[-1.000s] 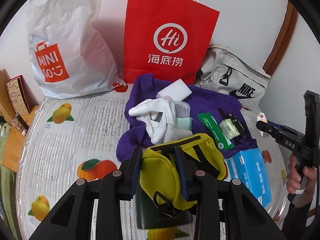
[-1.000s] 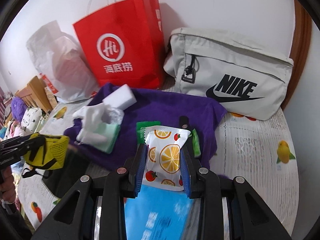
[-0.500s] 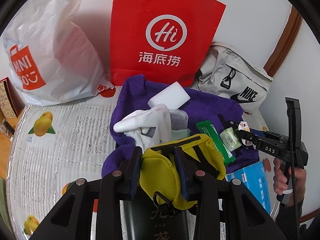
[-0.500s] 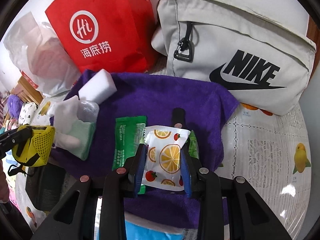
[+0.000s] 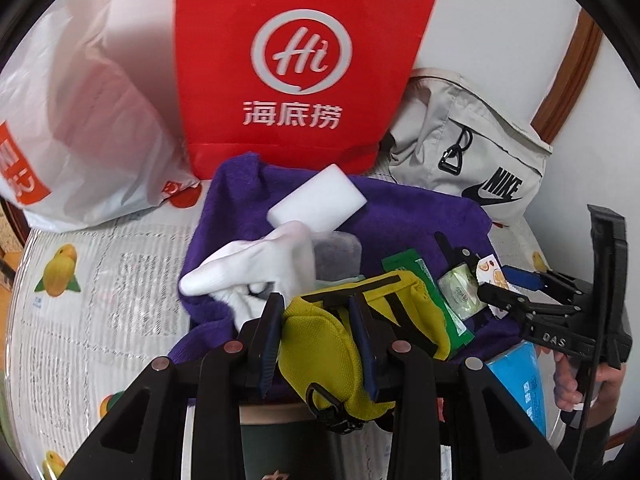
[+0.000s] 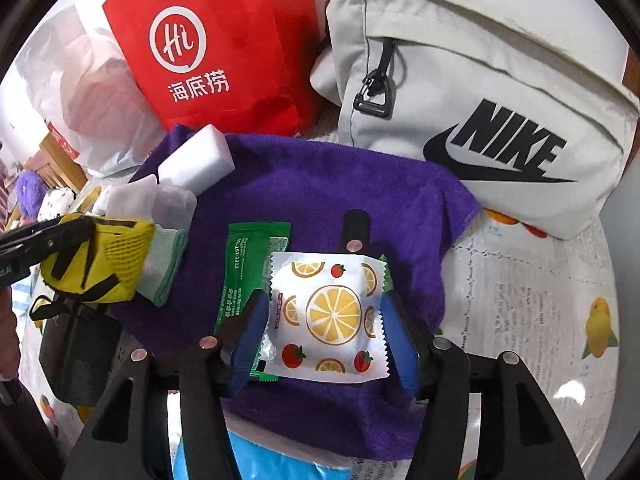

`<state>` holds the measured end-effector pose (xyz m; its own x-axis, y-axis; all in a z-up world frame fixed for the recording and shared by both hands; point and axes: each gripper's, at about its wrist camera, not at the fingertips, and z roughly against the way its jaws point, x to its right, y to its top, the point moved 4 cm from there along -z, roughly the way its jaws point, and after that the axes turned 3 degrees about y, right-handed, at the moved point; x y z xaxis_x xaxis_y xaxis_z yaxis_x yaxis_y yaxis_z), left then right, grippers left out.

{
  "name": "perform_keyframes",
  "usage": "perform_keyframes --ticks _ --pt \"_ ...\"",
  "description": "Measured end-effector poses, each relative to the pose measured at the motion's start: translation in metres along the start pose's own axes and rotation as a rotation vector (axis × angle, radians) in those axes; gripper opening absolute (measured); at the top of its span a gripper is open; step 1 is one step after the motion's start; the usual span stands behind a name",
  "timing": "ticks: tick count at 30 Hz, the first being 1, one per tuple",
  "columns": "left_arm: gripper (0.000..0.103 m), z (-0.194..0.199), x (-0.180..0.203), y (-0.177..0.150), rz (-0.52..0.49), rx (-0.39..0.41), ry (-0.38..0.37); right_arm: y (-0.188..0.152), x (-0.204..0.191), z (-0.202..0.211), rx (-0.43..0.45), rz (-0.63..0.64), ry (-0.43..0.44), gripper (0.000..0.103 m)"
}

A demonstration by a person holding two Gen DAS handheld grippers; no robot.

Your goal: Organize soft objects

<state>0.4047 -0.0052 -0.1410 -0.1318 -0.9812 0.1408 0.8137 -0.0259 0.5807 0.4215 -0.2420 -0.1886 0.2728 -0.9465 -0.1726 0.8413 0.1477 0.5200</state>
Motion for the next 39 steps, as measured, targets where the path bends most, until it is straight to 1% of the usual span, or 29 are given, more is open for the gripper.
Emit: perform_keyframes --ticks 6,9,12,17,20,28,29,31,32,33,35,39 --pt "0.033 -0.018 0.020 0.007 -0.043 -0.011 0.009 -0.003 0.006 0.007 0.000 -0.005 -0.015 0.062" --pt "0.034 -0.022 0.025 0.012 -0.046 -0.008 0.004 -0.004 0.011 0.015 0.029 -0.029 -0.018 0.062" --pt "0.034 -0.028 0.029 0.015 -0.048 -0.010 0.008 -0.005 0.015 0.022 0.033 -0.049 0.015 0.063" --pt "0.034 -0.037 0.035 0.018 -0.058 -0.012 0.011 -0.007 0.017 0.027 0.042 -0.055 0.000 0.063" --pt "0.034 -0.044 0.038 0.020 -0.075 -0.015 0.035 -0.008 0.017 0.030 0.045 -0.057 -0.004 0.063" --pt "0.035 -0.059 0.043 0.020 -0.086 -0.043 0.022 -0.012 0.015 0.034 0.049 -0.044 -0.017 0.063" --pt "0.037 -0.060 0.043 0.020 -0.086 -0.046 0.022 -0.012 0.015 0.034 0.051 -0.044 -0.019 0.063" --pt "0.049 -0.062 0.044 0.021 -0.084 -0.057 0.024 -0.013 0.014 0.034 0.049 -0.042 -0.017 0.063" --pt "0.063 -0.061 0.043 0.022 -0.082 -0.057 0.030 -0.014 0.014 0.035 0.049 -0.041 -0.019 0.063" --pt "0.067 -0.060 0.042 0.023 -0.081 -0.049 0.044 -0.014 0.013 0.035 0.050 -0.041 -0.022 0.063" --pt "0.067 -0.054 0.042 0.025 -0.086 -0.030 0.060 -0.016 0.012 0.037 0.050 -0.042 -0.022 0.063" --pt "0.067 -0.039 0.042 0.024 -0.096 -0.017 0.079 -0.020 0.008 0.044 0.055 -0.054 -0.023 0.063"
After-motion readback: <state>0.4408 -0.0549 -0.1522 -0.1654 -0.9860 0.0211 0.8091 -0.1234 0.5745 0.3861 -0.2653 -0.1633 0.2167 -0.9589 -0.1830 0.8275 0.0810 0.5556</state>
